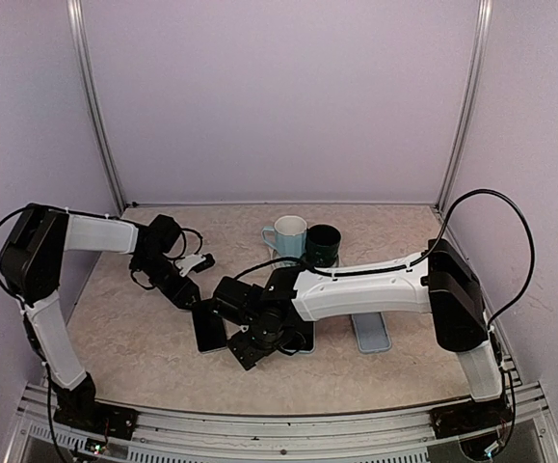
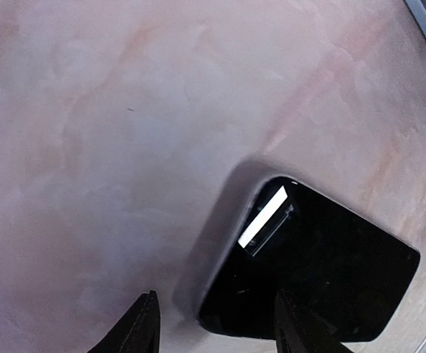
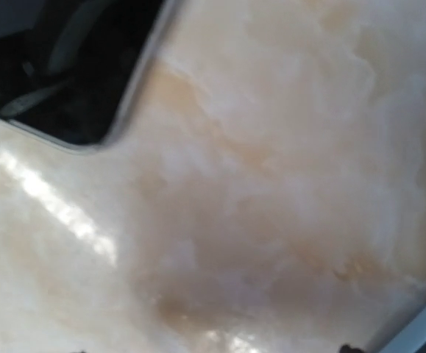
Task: Put the phone into the phone case
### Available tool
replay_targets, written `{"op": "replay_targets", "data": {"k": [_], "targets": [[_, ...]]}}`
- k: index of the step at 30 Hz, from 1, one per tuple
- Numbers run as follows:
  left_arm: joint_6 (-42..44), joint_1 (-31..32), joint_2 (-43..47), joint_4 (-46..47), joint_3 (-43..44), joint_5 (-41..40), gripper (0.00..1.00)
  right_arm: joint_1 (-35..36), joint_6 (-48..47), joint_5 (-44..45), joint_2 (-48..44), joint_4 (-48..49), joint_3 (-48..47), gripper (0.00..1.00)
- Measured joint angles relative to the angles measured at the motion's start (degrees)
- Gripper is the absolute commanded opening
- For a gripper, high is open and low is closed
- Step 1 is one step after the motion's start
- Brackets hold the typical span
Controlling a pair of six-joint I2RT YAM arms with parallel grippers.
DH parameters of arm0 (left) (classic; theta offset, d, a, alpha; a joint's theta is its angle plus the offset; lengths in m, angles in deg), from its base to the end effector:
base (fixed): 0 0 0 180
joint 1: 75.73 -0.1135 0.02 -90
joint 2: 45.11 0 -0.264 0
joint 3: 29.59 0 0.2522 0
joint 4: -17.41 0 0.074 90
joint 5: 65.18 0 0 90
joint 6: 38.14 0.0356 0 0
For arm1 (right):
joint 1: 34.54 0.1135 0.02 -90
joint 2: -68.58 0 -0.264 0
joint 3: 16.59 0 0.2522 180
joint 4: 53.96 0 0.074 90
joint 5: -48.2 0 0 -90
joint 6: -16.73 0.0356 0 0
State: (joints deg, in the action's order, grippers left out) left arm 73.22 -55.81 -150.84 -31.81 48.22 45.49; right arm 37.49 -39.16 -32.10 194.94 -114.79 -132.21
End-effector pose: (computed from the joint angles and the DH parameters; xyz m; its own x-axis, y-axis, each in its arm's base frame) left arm 0.3138 -0.1271 0.1449 -0.7106 0.6200 -0.3326 0.6995 0.6733 -0.2394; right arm 0.1472 0.4346 0.1756 -0.7589 -0.5482 -0.3514 -0.5986 0.7998 0.0449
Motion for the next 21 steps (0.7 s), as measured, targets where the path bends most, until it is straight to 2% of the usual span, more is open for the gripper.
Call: {"op": "replay_targets", "data": {"k": [2, 3, 4, 13, 21], "targets": [[1.03, 0.37, 0.13, -1.55, -0.39, 2.4, 0.52, 0.0, 0.02, 0.68, -0.28, 0.04, 0.46, 0.87], [1.42, 0.66, 0.24, -2.16, -0.59, 3.3, 0.52, 0.0, 0.15, 1.07, -0.39, 0.11, 0.46, 0.97], [1.79, 0.81, 0.31, -2.82, -0.79, 4.48, 0.52, 0.0, 0.28, 1.51, -0.52, 0.11, 0.37, 0.99], [5.73, 3.21, 1.14, -11.54, -3.19, 12.94, 0.53, 0.76, 1.62, 6.69, -1.66, 1.73, 0.87, 0.99], [7.1, 7.28, 1.42, -14.56, -3.63, 15.47, 0.55, 0.96, 0.48, 9.79, -10.49, 15.85, 14.01, 0.99]]}}
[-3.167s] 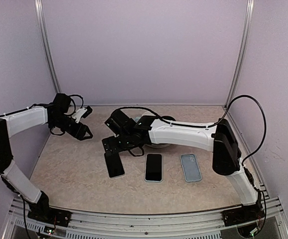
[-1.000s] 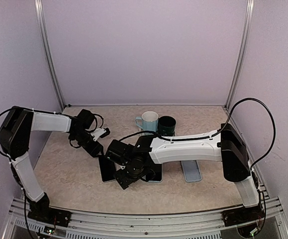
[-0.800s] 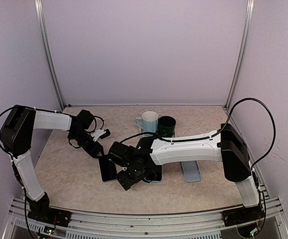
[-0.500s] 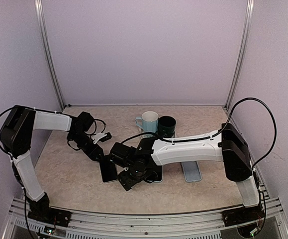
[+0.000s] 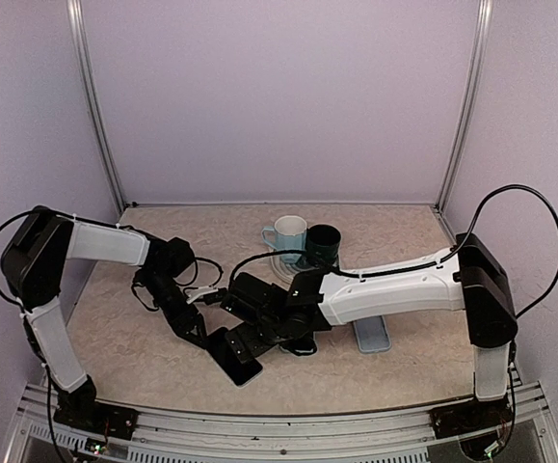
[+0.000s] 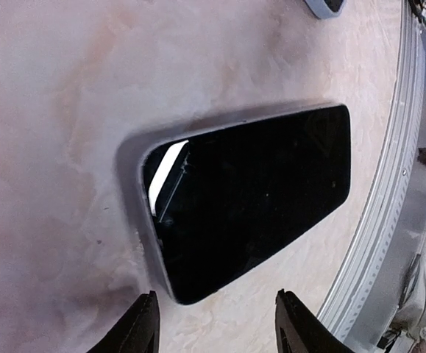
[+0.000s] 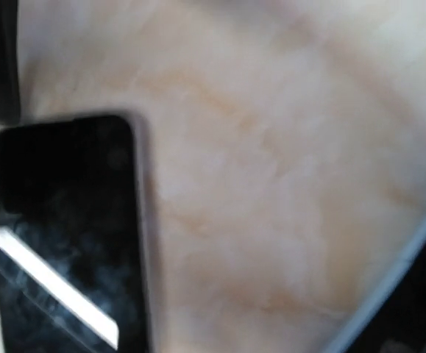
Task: Put the phone into the phone case
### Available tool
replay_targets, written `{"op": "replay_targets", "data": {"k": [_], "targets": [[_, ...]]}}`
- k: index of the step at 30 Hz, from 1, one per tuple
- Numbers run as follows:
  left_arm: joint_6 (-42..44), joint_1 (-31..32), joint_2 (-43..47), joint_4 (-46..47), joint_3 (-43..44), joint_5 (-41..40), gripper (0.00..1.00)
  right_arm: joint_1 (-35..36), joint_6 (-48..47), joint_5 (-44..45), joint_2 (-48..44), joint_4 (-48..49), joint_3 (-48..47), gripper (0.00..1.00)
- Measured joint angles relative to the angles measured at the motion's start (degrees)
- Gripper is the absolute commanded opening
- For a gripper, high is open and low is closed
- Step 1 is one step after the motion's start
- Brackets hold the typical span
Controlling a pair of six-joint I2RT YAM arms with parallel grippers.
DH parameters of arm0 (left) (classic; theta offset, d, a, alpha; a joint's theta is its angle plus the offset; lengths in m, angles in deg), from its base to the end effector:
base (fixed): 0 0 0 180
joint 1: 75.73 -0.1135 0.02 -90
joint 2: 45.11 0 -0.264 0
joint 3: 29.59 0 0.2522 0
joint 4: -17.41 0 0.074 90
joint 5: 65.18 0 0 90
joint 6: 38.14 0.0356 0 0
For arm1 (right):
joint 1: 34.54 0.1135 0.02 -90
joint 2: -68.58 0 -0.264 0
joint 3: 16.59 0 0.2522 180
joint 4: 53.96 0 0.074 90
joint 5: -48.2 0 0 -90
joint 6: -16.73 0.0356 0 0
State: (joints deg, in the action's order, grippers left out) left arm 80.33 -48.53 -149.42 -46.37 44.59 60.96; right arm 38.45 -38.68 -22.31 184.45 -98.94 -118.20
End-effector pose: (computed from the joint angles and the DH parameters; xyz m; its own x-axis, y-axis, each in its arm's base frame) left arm 0.2540 -0.1541 0.1402 -0.6211 0.7520 -0.2205 0.7161 0.4302 -0.5497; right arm 0.1385 0.4121 0.1965 -0.6904 -0.4273 -0.5838 -0.5583 0.8279 0.0543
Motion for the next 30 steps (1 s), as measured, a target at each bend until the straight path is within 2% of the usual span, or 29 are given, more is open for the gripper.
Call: {"op": "replay_targets", "data": {"k": [3, 6, 9, 11, 12, 16, 24, 27, 30], "targets": [[-1.92, -2.54, 2.25, 1.68, -0.07, 0.28, 0.58, 0.02, -0.74, 3.5, -5.05, 5.62, 5.97, 0.99], [-3.54, -6.71, 5.68, 3.82, 0.13, 0.61, 0.66, 0.02, -4.26, 4.22, -10.21, 14.21, 10.6, 0.99], [-4.92, -10.03, 9.64, 5.84, 1.05, 0.33, 0.81, 0.0, -9.66, 0.98, -14.58, 25.49, 15.1, 0.99], [-6.25, -10.73, 12.63, 8.22, 1.55, -0.87, 0.9, 0.02, -11.52, -0.96, -14.75, 28.33, 14.99, 0.99], [-7.32, -10.78, 14.47, 9.81, 1.64, -1.73, 0.95, 0.02, -11.87, -1.53, -13.88, 27.82, 13.35, 0.99], [-9.01, -11.34, 18.93, 13.68, 1.68, -4.98, 0.98, 0.02, -11.54, -1.84, -7.63, 20.33, 1.38, 0.99], [-9.03, -15.43, 19.34, 13.2, 2.86, -11.93, 0.99, 2.69, -8.28, 0.31, 7.91, -1.68, -25.05, 0.99], [-8.87, -15.65, 19.34, 11.85, 2.86, -14.95, 0.99, 3.3, -7.02, -0.09, 13.42, -9.05, -29.92, 0.99], [-8.72, -15.65, 19.37, 10.6, 2.86, -18.16, 0.99, 3.58, -5.92, -0.35, 17.49, -14.95, -30.99, 0.99]]}}
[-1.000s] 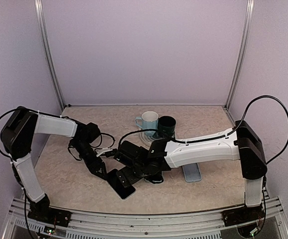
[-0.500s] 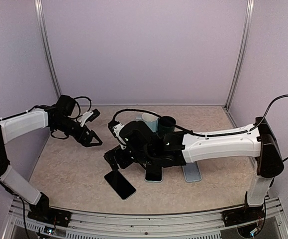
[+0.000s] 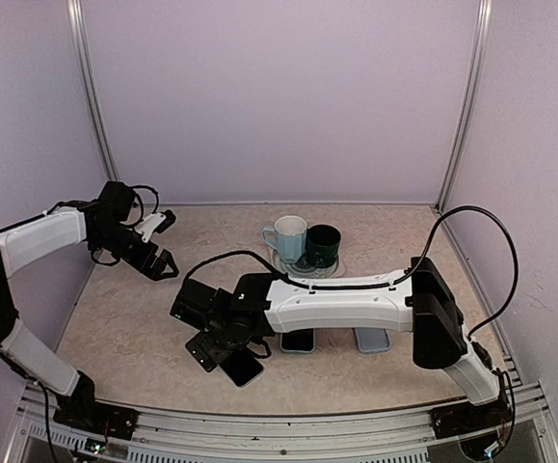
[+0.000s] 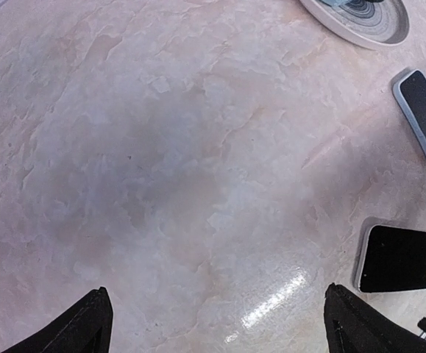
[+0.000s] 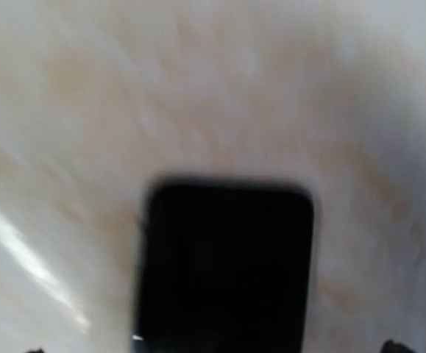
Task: Put the phone into the phone case
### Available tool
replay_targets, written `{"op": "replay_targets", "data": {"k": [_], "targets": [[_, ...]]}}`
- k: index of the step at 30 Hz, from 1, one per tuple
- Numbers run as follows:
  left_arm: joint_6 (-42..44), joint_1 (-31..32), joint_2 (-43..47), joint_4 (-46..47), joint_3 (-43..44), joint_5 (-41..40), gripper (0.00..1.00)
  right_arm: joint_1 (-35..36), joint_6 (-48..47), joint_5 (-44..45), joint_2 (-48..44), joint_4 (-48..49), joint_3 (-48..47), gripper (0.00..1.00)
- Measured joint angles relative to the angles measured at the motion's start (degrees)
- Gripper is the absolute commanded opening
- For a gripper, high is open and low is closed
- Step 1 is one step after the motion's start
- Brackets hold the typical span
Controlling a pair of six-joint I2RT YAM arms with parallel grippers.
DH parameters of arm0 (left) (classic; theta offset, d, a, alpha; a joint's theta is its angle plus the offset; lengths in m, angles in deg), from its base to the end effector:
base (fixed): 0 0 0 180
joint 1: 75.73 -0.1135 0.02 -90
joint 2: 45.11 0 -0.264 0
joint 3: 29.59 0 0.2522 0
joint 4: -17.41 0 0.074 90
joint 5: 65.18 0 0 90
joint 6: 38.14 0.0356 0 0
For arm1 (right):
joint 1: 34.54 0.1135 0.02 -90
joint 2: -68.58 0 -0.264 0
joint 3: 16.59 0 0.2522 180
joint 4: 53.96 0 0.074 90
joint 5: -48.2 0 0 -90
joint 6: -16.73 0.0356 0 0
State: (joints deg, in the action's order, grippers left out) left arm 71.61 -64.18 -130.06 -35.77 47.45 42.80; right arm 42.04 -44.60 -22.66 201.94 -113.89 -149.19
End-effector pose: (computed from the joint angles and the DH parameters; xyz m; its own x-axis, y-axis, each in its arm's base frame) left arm 0.2905 -0.0706 0.2473 -0.6934 0.4698 -0.5463 0.6067 0.7897 -0.0910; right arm 0.1288 0.4896 0.2082 -0.6006 -0.5641 -0.5667 -0.6765 0.7363 -0.0160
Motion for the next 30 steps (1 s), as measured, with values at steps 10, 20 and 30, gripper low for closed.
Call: {"op": "replay_targets", "data": {"k": [10, 20, 30], "targets": [[-0.96, 2.16, 2.19, -1.14, 0.0, -3.15, 0.99, -0.15, 2.4, -7.06, 3.69, -4.63, -0.26, 0.99], [-0.83, 8.26, 3.1, -0.81, 0.0, -2.1, 0.99, -1.16, 8.39, -10.43, 7.63, -8.33, -4.85, 0.99], [-0.81, 10.73, 3.63, 0.02, -0.31, -1.68, 0.99, -2.08, 10.27, -8.28, 10.8, -14.86, -9.57, 0.99]]}}
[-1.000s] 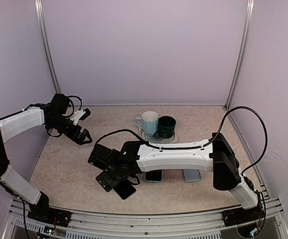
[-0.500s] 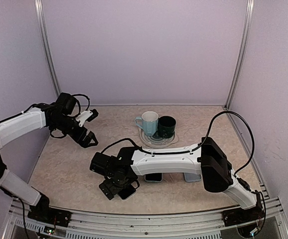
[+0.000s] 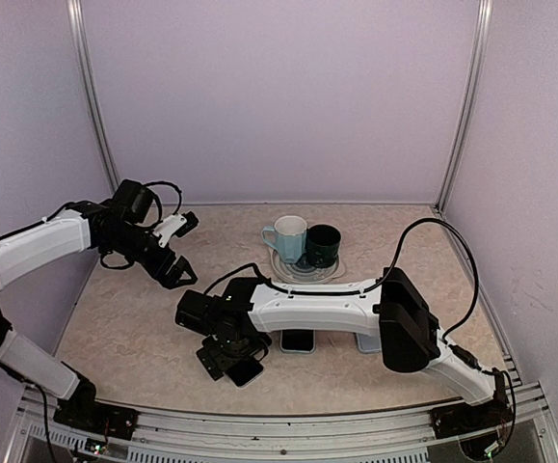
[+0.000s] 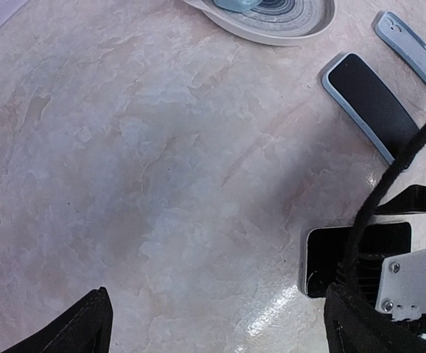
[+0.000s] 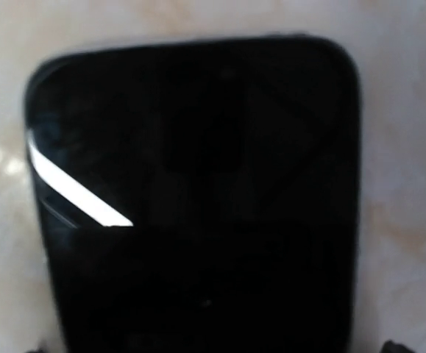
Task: Put the phone into the phone case
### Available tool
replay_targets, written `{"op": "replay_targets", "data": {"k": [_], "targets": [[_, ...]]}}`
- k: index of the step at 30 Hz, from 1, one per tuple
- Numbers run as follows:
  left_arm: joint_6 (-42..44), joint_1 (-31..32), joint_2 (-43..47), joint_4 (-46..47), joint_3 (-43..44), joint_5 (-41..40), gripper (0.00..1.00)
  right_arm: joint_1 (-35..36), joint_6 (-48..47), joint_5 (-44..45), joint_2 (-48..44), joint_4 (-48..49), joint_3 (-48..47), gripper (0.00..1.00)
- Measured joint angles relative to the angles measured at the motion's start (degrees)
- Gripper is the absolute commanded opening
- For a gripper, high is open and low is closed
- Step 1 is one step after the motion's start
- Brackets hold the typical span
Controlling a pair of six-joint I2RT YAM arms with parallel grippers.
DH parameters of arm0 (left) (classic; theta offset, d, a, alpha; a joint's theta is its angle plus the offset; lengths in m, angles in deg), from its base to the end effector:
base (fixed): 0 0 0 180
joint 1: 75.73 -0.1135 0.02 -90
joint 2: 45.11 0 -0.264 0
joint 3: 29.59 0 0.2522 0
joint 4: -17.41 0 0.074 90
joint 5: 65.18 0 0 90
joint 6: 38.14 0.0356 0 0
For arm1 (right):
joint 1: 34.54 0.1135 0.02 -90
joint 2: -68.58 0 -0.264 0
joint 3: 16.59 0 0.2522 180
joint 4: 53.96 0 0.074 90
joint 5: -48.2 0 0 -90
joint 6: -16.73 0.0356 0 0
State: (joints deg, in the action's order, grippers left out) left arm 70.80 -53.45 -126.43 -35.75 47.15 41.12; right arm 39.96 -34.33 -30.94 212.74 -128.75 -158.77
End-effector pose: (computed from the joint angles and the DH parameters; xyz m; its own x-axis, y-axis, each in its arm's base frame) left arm 0.2639 -0.1189 0.2629 -0.5770 0.5731 -0.5819 0.7293 0.6823 -0.0512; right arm 0.1430 0.4906 0.1533 -0.7899 -0.5386 -0.2933 -0.5636 0.8260 0.0012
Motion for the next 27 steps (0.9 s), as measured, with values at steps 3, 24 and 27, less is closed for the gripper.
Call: {"op": "replay_targets", "data": {"k": [3, 24, 27], "targets": [[0.2, 0.22, 0.09, 0.04, 0.0, -0.02, 0.99, -0.72, -0.44, -0.15, 0.0, 0.22, 0.0, 0.97], [0.07, 0.7, -3.56, -0.07, 0.37, 3.15, 0.98, -0.87, -0.96, 0.33, -3.54, 6.84, 7.45, 0.6], [-0.83, 0.7, -4.92, -0.02, 0.57, 4.83, 0.97, -0.61, -0.94, 1.84, -6.21, 10.71, 12.66, 0.59]]}}
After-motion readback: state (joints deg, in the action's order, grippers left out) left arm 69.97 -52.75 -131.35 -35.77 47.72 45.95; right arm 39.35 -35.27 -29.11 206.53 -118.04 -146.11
